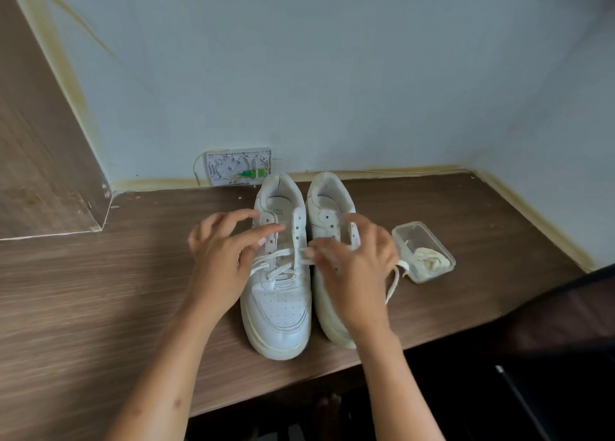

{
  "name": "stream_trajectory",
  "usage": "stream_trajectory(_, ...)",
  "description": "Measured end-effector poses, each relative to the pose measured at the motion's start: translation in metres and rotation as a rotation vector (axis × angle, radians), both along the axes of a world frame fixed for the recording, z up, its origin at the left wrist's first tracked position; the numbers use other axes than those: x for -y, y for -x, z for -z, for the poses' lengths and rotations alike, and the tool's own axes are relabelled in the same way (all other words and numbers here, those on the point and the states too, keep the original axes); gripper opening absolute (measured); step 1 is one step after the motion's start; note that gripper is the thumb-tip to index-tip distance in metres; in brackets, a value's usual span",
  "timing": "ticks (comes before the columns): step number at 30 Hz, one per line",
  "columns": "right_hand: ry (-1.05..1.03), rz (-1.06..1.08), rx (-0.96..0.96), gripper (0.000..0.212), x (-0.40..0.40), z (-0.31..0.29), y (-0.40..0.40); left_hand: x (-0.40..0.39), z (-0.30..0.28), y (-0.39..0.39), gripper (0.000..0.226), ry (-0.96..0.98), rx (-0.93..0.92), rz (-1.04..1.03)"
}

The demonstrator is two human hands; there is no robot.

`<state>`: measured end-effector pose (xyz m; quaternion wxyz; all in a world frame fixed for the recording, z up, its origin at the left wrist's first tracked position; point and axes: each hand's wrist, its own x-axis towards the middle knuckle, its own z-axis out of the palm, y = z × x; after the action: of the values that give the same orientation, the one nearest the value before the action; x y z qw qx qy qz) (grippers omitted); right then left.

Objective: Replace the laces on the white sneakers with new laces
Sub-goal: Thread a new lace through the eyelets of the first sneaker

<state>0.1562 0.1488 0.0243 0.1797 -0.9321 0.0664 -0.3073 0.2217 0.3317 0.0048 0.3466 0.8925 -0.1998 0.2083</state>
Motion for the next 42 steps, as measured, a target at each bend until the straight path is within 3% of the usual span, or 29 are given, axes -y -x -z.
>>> stream_trajectory(3, 0.045, 0.032, 0.033, 0.007, -0.007, 0.006, -0.004, -0.001, -0.001, 0.000, 0.058, -0.005, 0.001, -0.009)
stream_trajectory(6, -0.099, 0.308, 0.122, 0.014, 0.023, -0.003, -0.003, -0.001, -0.002, 0.001, 0.062, -0.013, -0.004, -0.030)
stream_trajectory(10, -0.268, 0.642, 0.199, 0.005, 0.067, -0.005, 0.010, -0.001, -0.002, 0.000, 0.059, -0.011, -0.009, -0.017)
stream_trajectory(13, -0.289, 0.509, 0.164, 0.010, 0.066, -0.003, 0.010, 0.000, 0.000, 0.000, 0.058, -0.005, -0.015, -0.011)
stream_trajectory(16, -0.170, 0.157, 0.047, 0.020, 0.045, -0.006, 0.003, 0.000, 0.000, 0.000, 0.056, -0.004, -0.015, -0.011)
stream_trajectory(19, -0.026, -0.062, -0.048, 0.010, 0.019, 0.001, -0.002, 0.001, -0.001, 0.001, 0.054, -0.013, -0.006, -0.022)
stream_trajectory(22, 0.039, 0.026, 0.045, 0.002, 0.015, 0.002, -0.005, 0.001, -0.002, 0.001, 0.057, -0.035, 0.005, -0.046)
stream_trajectory(26, -0.094, 0.292, 0.212, 0.009, 0.043, -0.007, 0.000, 0.003, -0.002, 0.002, 0.059, -0.069, 0.021, -0.050)
stream_trajectory(31, -0.289, 0.186, 0.108, 0.019, 0.056, -0.015, 0.009, 0.001, -0.001, 0.000, 0.053, -0.036, 0.009, -0.022)
stream_trajectory(34, -0.456, 0.217, 0.012, 0.009, 0.073, -0.030, 0.025, 0.001, 0.000, 0.000, 0.051, -0.033, 0.002, -0.016)
stream_trajectory(42, -0.474, 0.133, -0.766, 0.025, 0.086, -0.027, 0.050, 0.000, -0.002, 0.001, 0.043, -0.007, -0.022, 0.009)
